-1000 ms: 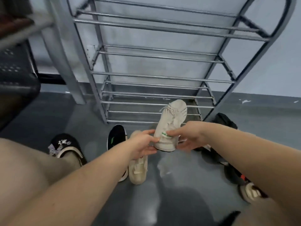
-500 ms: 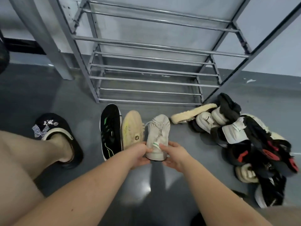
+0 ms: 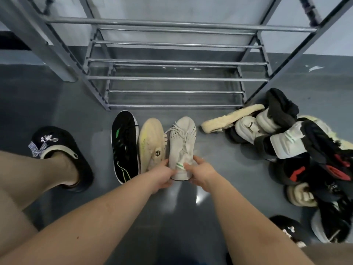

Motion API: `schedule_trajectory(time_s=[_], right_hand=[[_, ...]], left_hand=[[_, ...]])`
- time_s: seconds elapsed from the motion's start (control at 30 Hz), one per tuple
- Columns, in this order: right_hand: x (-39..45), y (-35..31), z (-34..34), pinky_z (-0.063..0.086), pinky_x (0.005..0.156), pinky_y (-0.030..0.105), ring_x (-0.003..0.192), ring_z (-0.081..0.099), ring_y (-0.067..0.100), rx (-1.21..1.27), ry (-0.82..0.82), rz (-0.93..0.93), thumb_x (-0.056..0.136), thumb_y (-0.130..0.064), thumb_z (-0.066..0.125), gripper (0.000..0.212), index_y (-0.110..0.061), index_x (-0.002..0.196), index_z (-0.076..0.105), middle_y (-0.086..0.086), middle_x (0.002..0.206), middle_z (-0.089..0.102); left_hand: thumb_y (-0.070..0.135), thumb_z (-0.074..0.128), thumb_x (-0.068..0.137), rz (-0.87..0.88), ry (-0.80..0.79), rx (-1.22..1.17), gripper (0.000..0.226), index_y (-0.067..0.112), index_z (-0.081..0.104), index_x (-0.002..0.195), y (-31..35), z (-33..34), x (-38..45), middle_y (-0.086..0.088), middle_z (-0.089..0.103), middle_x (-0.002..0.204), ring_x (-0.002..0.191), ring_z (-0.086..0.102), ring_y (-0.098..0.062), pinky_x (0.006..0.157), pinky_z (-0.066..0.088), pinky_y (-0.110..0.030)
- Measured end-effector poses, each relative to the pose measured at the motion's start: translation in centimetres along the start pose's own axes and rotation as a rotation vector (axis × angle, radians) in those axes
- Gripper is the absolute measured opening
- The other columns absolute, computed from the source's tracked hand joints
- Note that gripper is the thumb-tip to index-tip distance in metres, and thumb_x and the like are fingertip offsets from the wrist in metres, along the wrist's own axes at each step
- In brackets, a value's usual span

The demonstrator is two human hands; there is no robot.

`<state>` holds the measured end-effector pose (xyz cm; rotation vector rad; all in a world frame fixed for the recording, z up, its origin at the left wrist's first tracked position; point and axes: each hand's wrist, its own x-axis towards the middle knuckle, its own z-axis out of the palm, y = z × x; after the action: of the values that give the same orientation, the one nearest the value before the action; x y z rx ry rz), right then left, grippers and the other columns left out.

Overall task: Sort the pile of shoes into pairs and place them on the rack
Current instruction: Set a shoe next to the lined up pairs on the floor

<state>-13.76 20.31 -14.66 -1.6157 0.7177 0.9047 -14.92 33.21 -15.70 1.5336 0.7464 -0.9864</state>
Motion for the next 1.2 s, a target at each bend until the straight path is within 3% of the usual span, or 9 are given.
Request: schedule_trajectory(time_s=[0.07, 0.13, 0.17, 0.3, 0.43, 0.67, 0.9, 1.2], right_hand=[[-0.1, -0.1, 0.0, 0.048, 0.065, 0.018, 0.077, 0.056, 0.012, -0.117, -0.001, -0.035, 0.093, -0.012, 0.058, 0.052, -0.006, 0.141, 0.039, 0.010, 0.117, 0.056], [-0.3, -0.2, -0.2, 0.044, 0.089, 0.023, 0.111, 0.056, 0.021, -0.230, 0.012, -0.058, 0.092, -0.022, 0.061, 0.063, -0.005, 0.145, 0.031, 0.011, 0.139, 0.049], [-0.4, -0.1, -0.4, 0.039, 0.097, 0.025, 0.125, 0.050, 0.023, -0.269, 0.026, -0.074, 0.091, -0.026, 0.062, 0.068, -0.006, 0.147, 0.028, 0.011, 0.145, 0.043], [-0.7, 0.8, -1.4, 0.030, 0.109, 0.031, 0.141, 0.032, 0.025, -0.631, 0.087, -0.166, 0.088, -0.042, 0.061, 0.086, -0.011, 0.152, 0.012, 0.009, 0.155, 0.029], [-2.1, 1.8, -2.9, 0.025, 0.116, 0.039, 0.147, 0.013, 0.025, -0.982, 0.164, -0.237, 0.089, -0.048, 0.054, 0.087, -0.019, 0.153, 0.003, 0.007, 0.160, 0.011], [-5.9, 2.3, -5.6, 0.018, 0.116, 0.038, 0.149, 0.000, 0.024, -1.216, 0.326, -0.341, 0.093, -0.045, 0.048, 0.080, -0.021, 0.153, 0.001, 0.007, 0.161, -0.002], [-8.9, 0.8, -10.9, 0.016, 0.118, 0.042, 0.149, 0.000, 0.027, -1.240, 0.454, -0.281, 0.092, -0.047, 0.051, 0.083, -0.019, 0.153, 0.003, 0.008, 0.161, 0.001], [-10.9, -3.8, -21.9, 0.031, 0.111, 0.042, 0.143, 0.021, 0.029, -1.424, 0.646, -0.288, 0.088, -0.045, 0.056, 0.078, -0.018, 0.150, 0.017, 0.010, 0.153, 0.024]], left_hand=[[0.010, 0.053, 0.083, 0.042, 0.014, 0.148, 0.048, 0.031, 0.047, 0.127, 0.0, 0.1, -0.2, -0.002, 0.062, 0.097, 0.085, 0.058, -0.020, 0.073, 0.049, -0.028], [0.013, 0.055, 0.085, 0.106, 0.064, 0.377, 0.057, 0.020, 0.040, 0.140, 0.4, 0.1, -0.8, -0.009, 0.054, 0.131, 0.124, 0.050, -0.027, 0.102, 0.039, -0.030], [0.011, 0.052, 0.089, 0.138, 0.091, 0.502, 0.058, 0.016, 0.033, 0.144, 0.6, 0.1, -1.3, -0.010, 0.046, 0.141, 0.133, 0.042, -0.026, 0.107, 0.032, -0.028], [0.022, 0.050, 0.093, 0.336, 0.178, 0.894, 0.073, 0.015, 0.008, 0.151, 0.6, -0.4, -2.3, -0.007, 0.014, 0.159, 0.146, 0.016, -0.023, 0.119, 0.014, -0.037], [0.036, 0.044, 0.096, 0.479, 0.216, 1.180, 0.077, 0.017, -0.004, 0.152, 0.3, -0.8, -3.7, -0.006, -0.009, 0.160, 0.148, 0.004, -0.023, 0.119, 0.009, -0.035], [0.048, 0.029, 0.097, 0.670, 0.269, 1.539, 0.073, 0.016, -0.009, 0.151, 1.7, 0.9, -5.5, -0.006, -0.014, 0.159, 0.148, -0.003, -0.025, 0.119, -0.001, -0.037], [0.051, 0.028, 0.097, 0.778, 0.275, 1.596, 0.074, 0.017, -0.009, 0.151, 5.3, 4.7, -6.3, -0.007, -0.014, 0.159, 0.148, -0.002, -0.025, 0.119, 0.000, -0.038], [0.052, 0.029, 0.096, 0.904, 0.276, 1.611, 0.073, 0.018, -0.003, 0.151, 11.7, 10.3, -6.5, -0.007, -0.012, 0.160, 0.148, -0.001, -0.024, 0.121, 0.001, -0.038]])
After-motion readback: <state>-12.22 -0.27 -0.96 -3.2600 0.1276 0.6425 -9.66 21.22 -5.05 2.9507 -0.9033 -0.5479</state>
